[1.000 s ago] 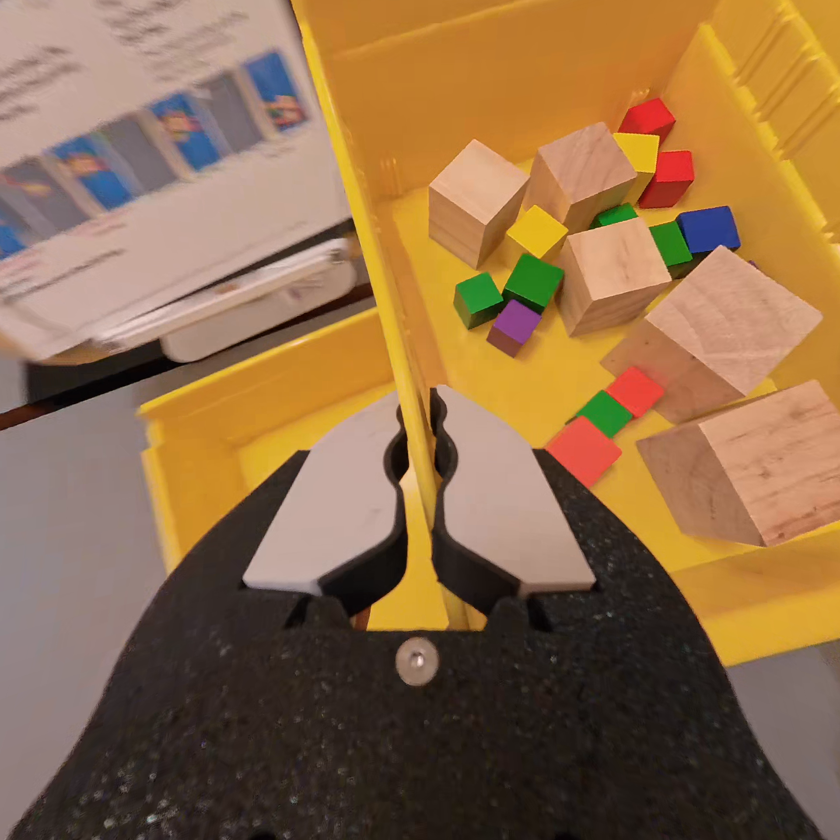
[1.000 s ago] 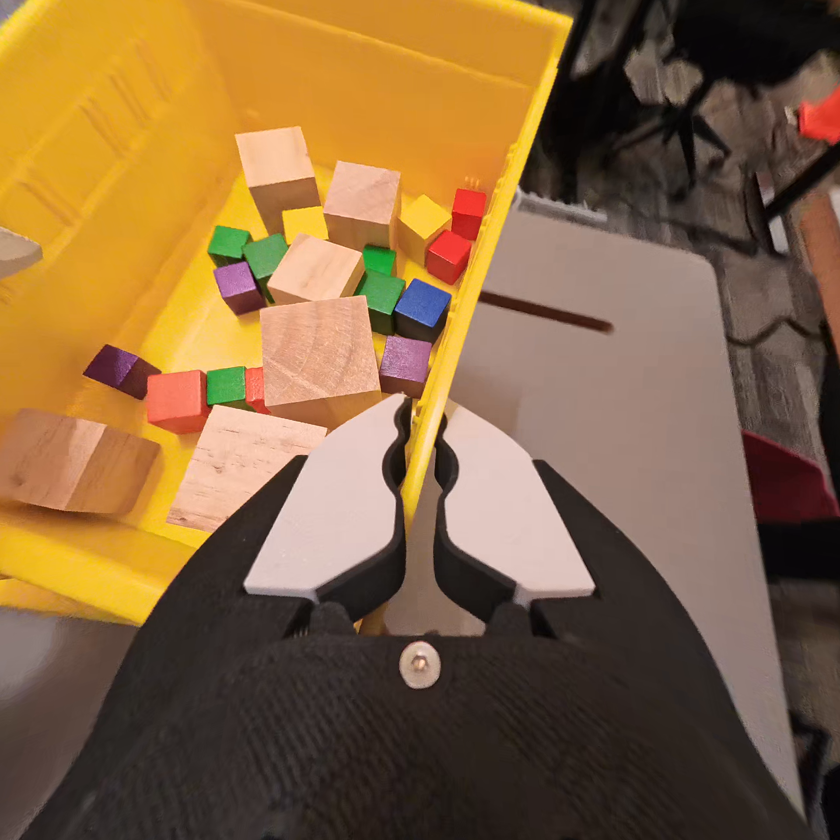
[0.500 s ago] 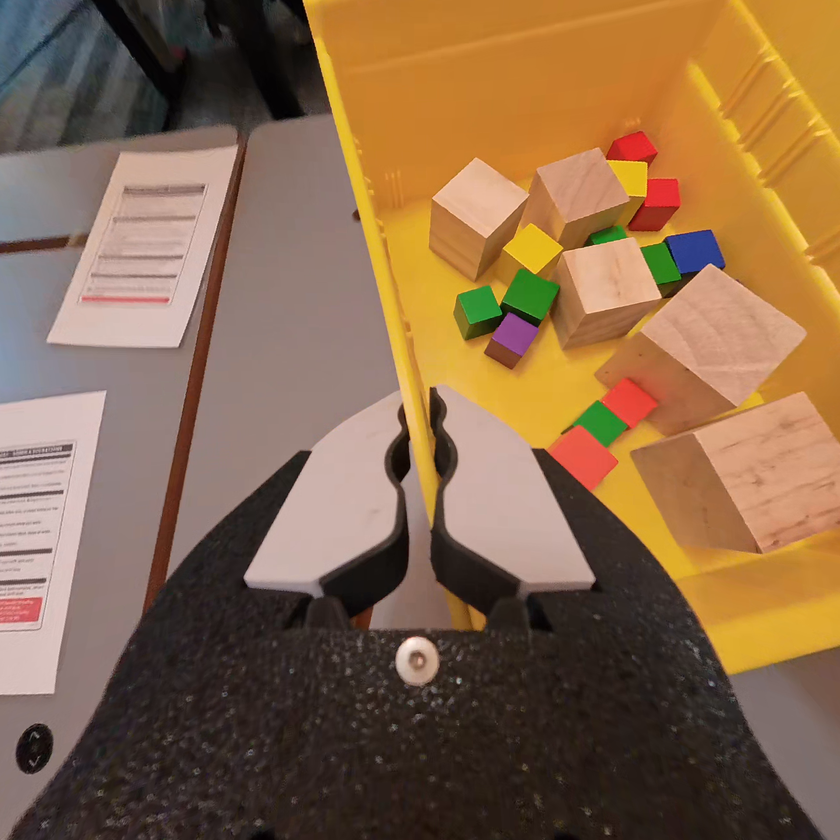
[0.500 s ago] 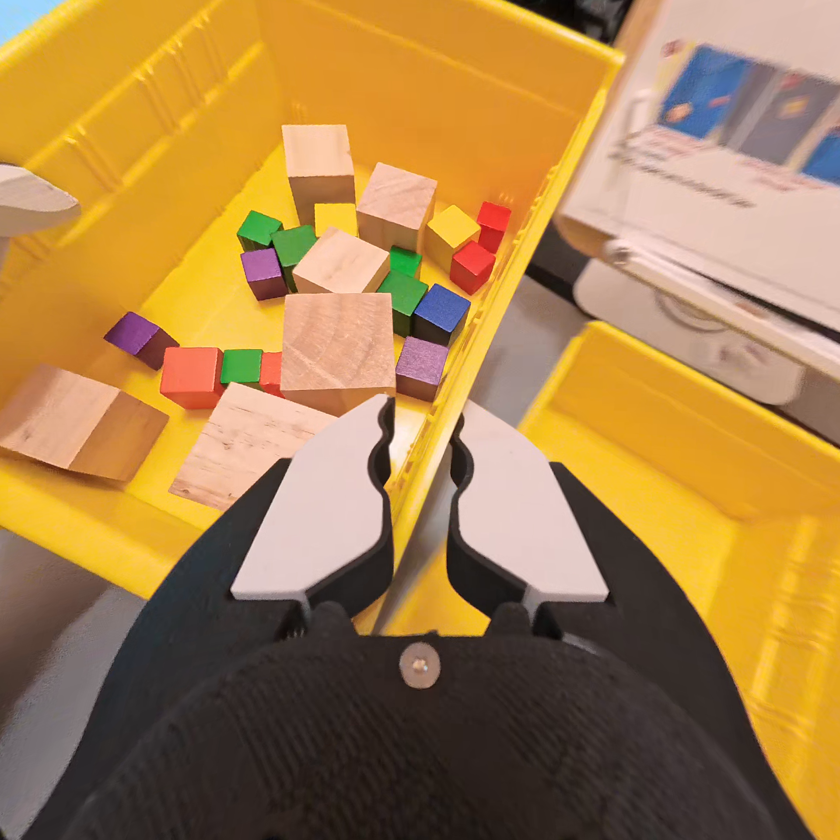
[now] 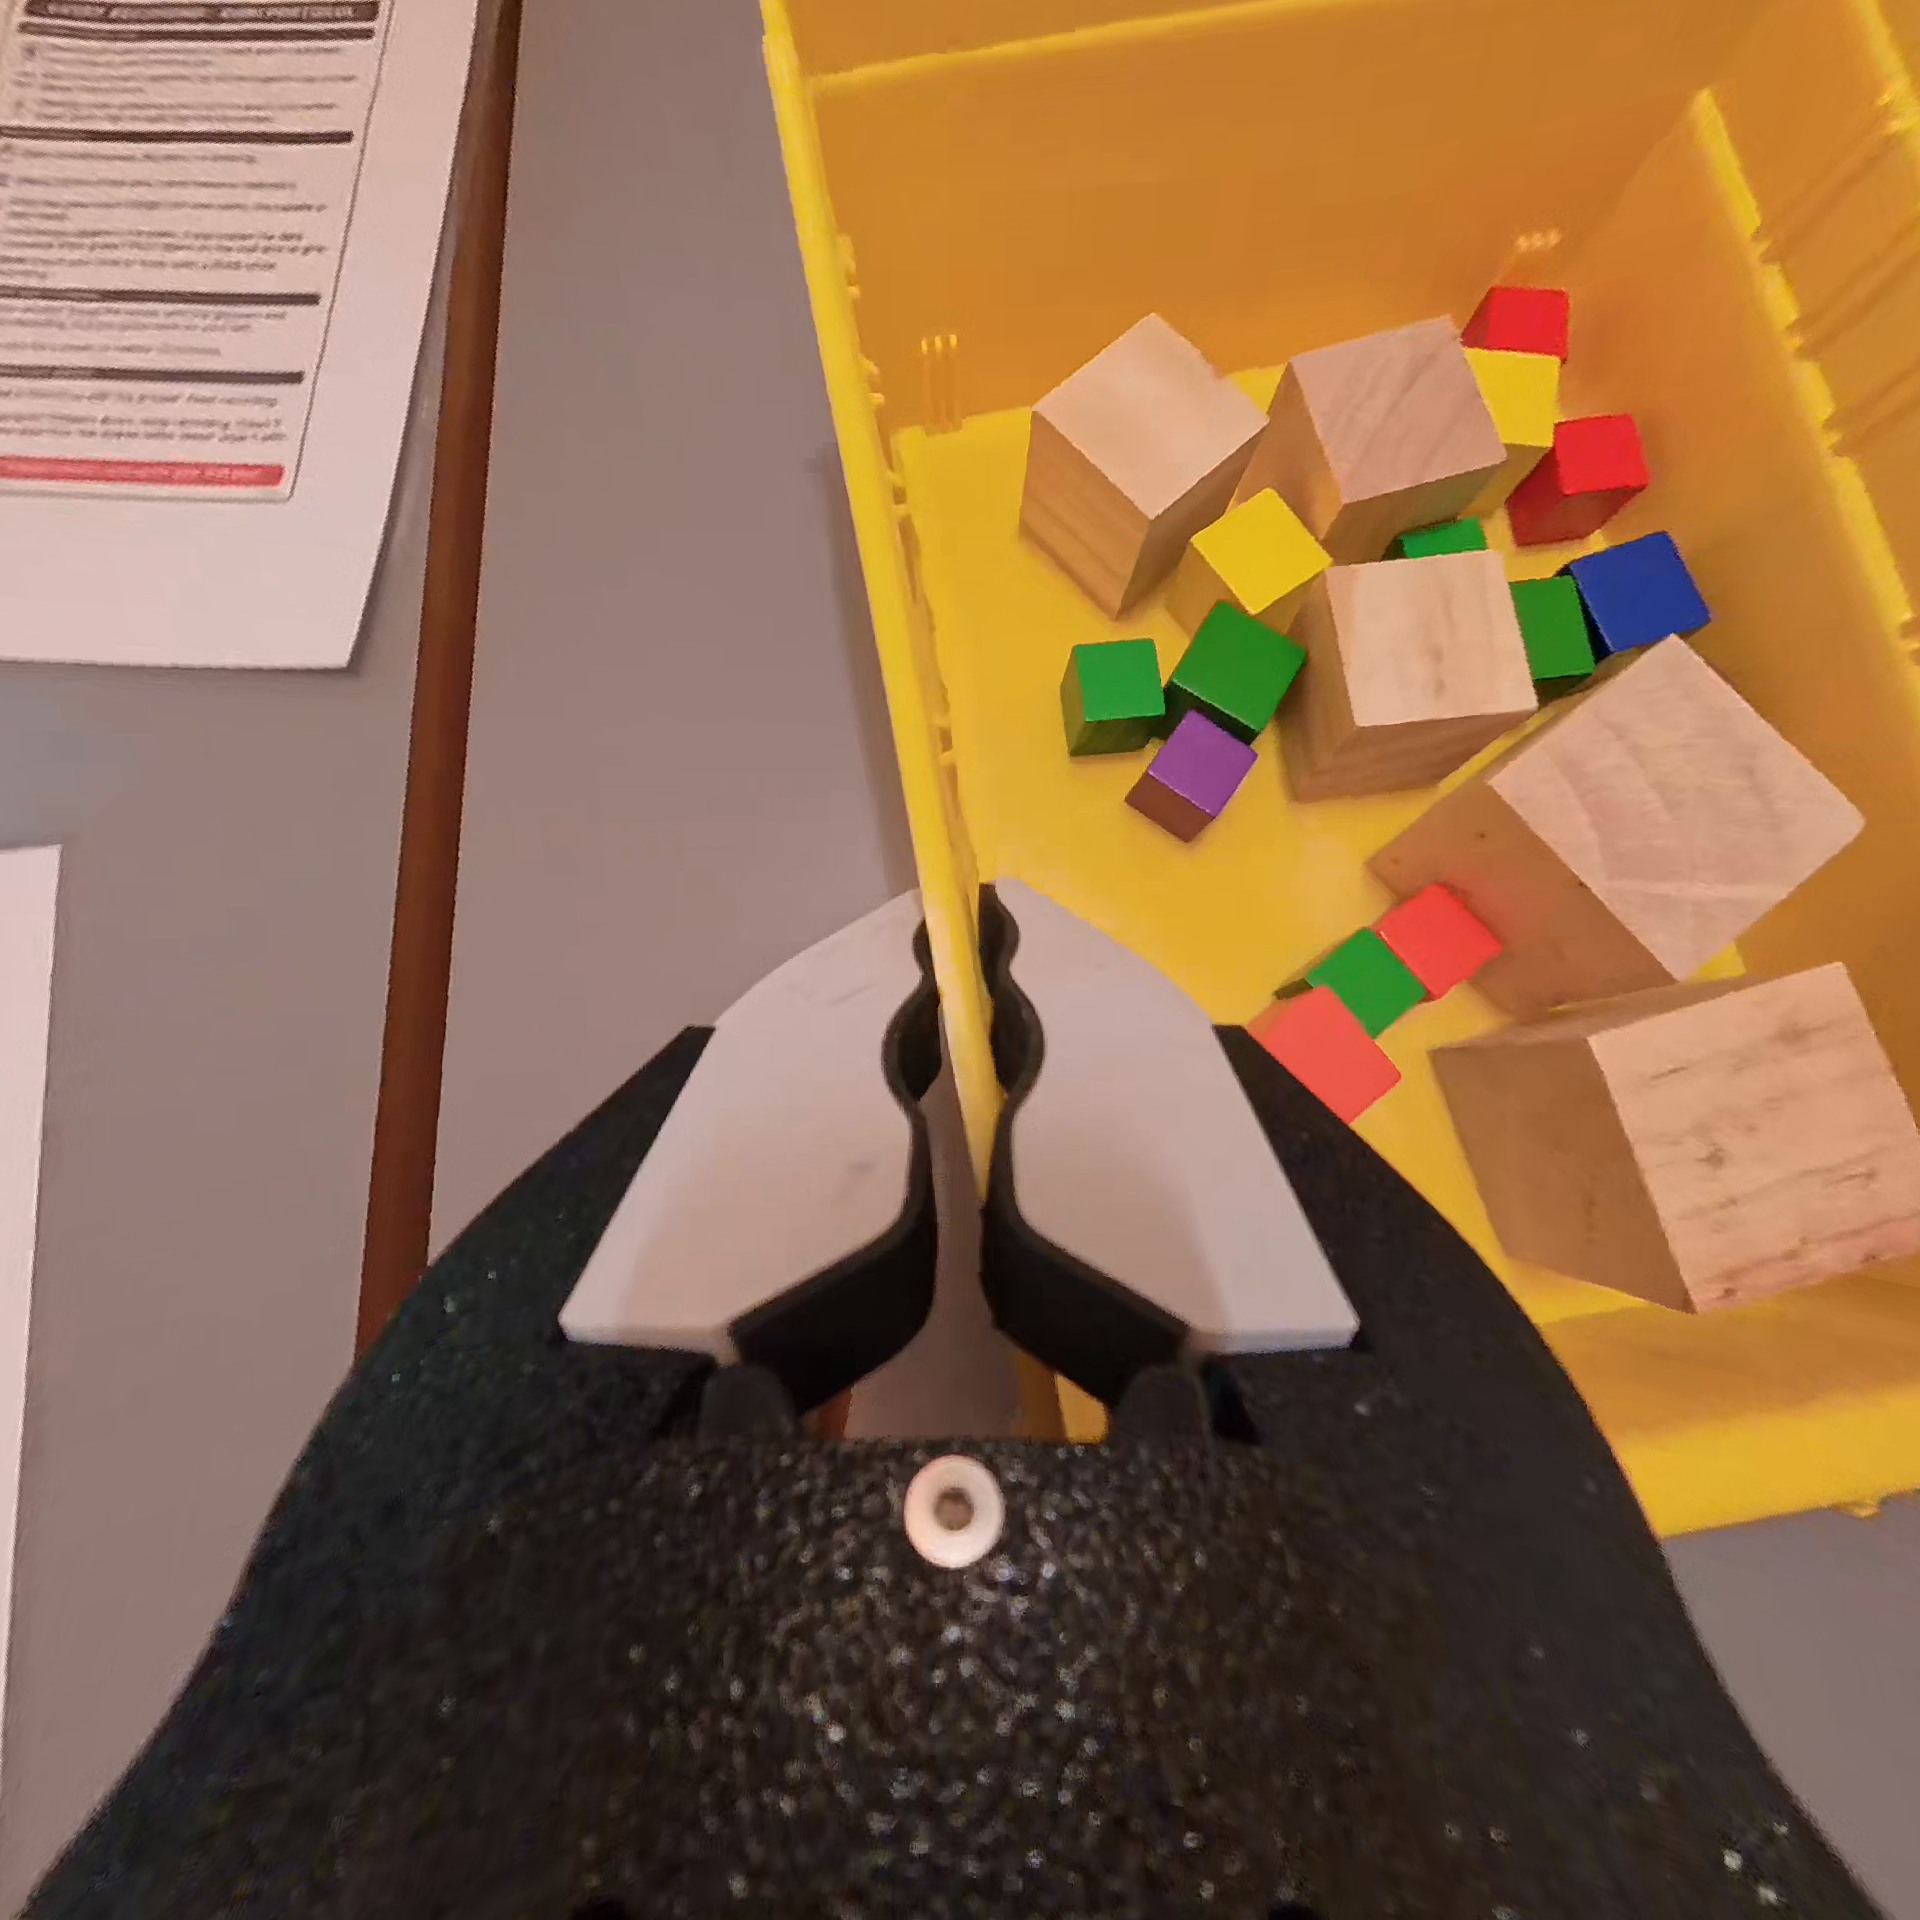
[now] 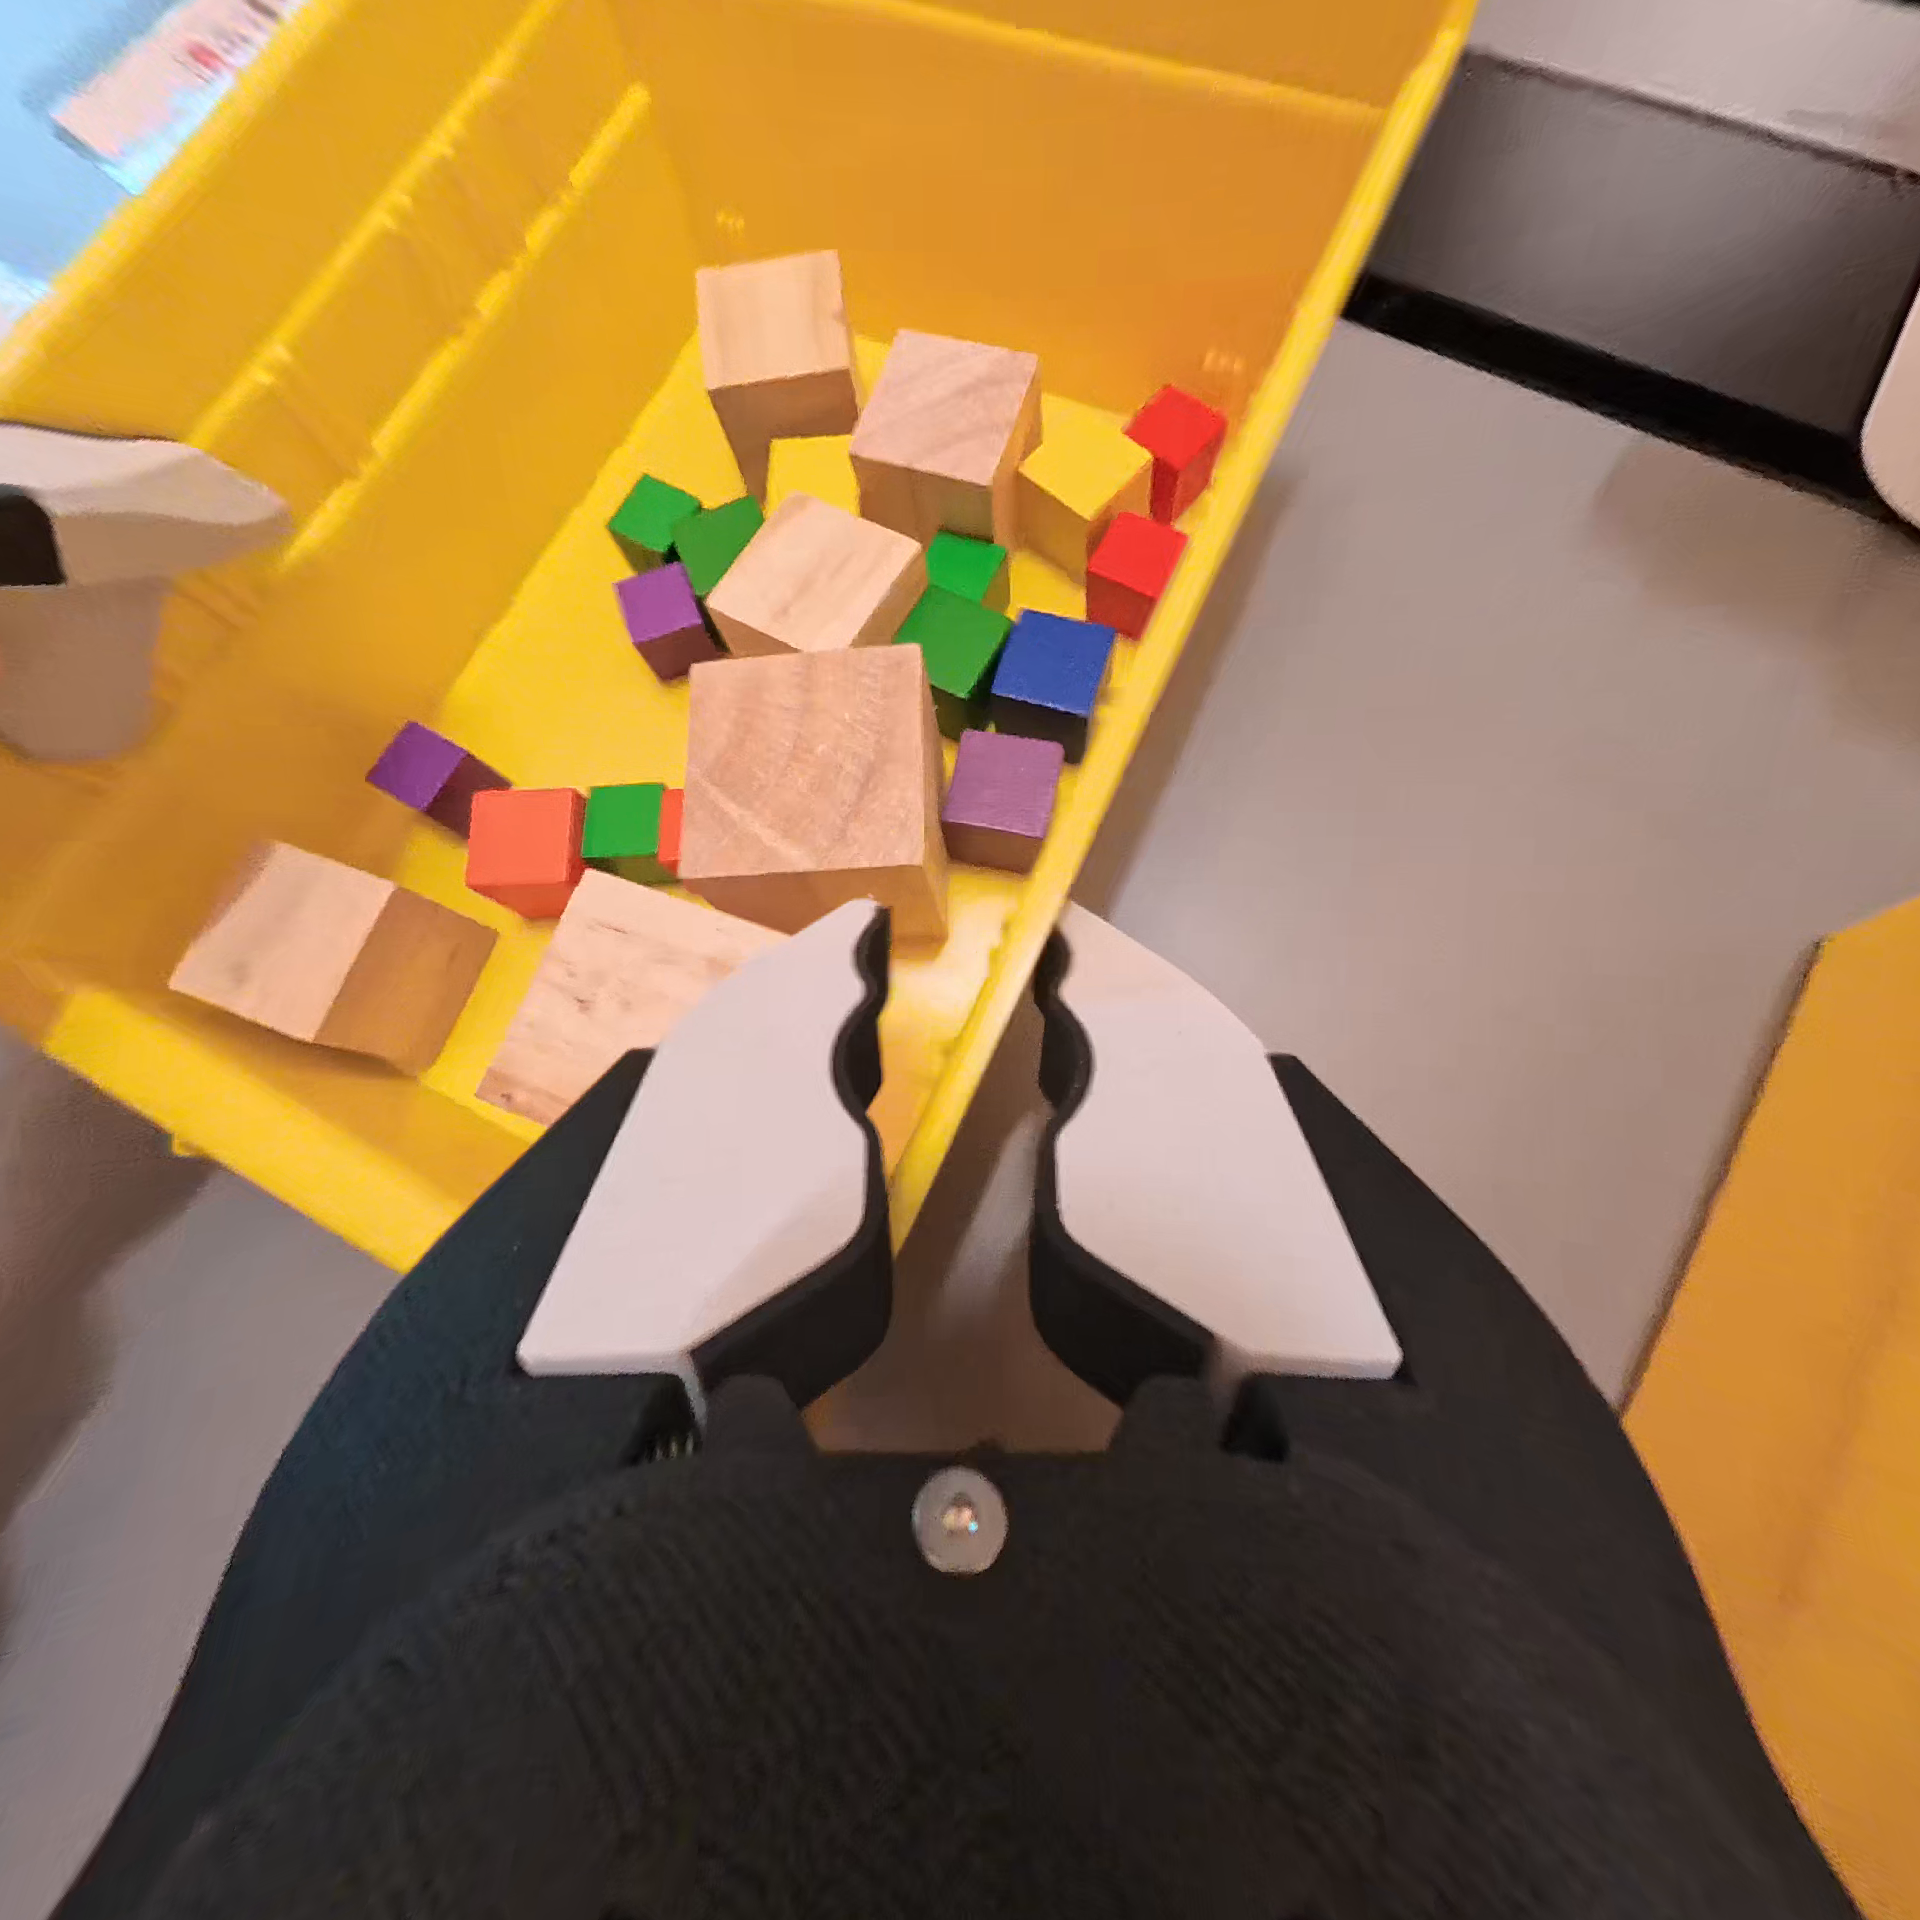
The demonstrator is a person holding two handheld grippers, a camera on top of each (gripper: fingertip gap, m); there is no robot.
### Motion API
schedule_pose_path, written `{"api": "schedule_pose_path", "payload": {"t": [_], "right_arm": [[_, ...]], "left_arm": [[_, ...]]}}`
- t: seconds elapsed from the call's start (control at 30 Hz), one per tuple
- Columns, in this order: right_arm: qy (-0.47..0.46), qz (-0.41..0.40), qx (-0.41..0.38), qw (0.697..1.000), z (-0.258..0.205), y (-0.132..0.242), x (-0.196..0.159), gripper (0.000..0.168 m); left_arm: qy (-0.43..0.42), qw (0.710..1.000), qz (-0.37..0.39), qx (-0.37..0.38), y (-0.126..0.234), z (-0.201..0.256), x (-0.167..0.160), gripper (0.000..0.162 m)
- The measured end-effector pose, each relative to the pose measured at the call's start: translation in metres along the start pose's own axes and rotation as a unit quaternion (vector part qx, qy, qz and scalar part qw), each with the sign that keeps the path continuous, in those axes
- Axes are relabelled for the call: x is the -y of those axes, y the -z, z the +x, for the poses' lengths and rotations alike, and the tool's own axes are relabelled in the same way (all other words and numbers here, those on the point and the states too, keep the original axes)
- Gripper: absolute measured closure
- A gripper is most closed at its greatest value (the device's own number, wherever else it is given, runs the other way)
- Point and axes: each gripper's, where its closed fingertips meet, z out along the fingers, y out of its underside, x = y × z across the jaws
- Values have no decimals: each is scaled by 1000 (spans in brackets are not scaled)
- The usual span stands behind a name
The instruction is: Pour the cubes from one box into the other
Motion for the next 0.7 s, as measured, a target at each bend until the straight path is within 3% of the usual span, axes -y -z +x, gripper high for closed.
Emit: {"api": "schedule_pose_path", "payload": {"t": [0.13, 0.2, 0.27, 0.37, 0.47, 0.53, 0.63, 0.7], "right_arm": [[16, 14, 44, 999, -5, 15, 10, 125], [54, 46, 43, 997, 3, 53, 27, 139], [135, 75, -18, 988, 36, 97, 41, 135], [158, 111, -148, 970, 130, 164, 48, 123], [53, 84, -233, 967, 240, 207, 10, 111], [-27, 51, -239, 969, 291, 212, -27, 98], [-83, 18, -184, 979, 310, 192, -69, 86], [-101, 10, -111, 989, 294, 173, -81, 86]], "left_arm": [[2, 999, 13, -38, -20, 0, 15, 159], [-7, 999, 26, -42, -24, 1, 20, 158], [-39, 998, 46, -20, -23, -2, 25, 150], [-98, 990, 76, 73, -8, -16, 34, 117], [-150, 974, 94, 140, 18, -15, 39, 115], [-162, 966, 105, 171, 35, -12, 40, 115], [-116, 972, 89, 182, 52, -5, 34, 113], [-73, 982, 100, 143, 55, 14, 32, 113]]}}
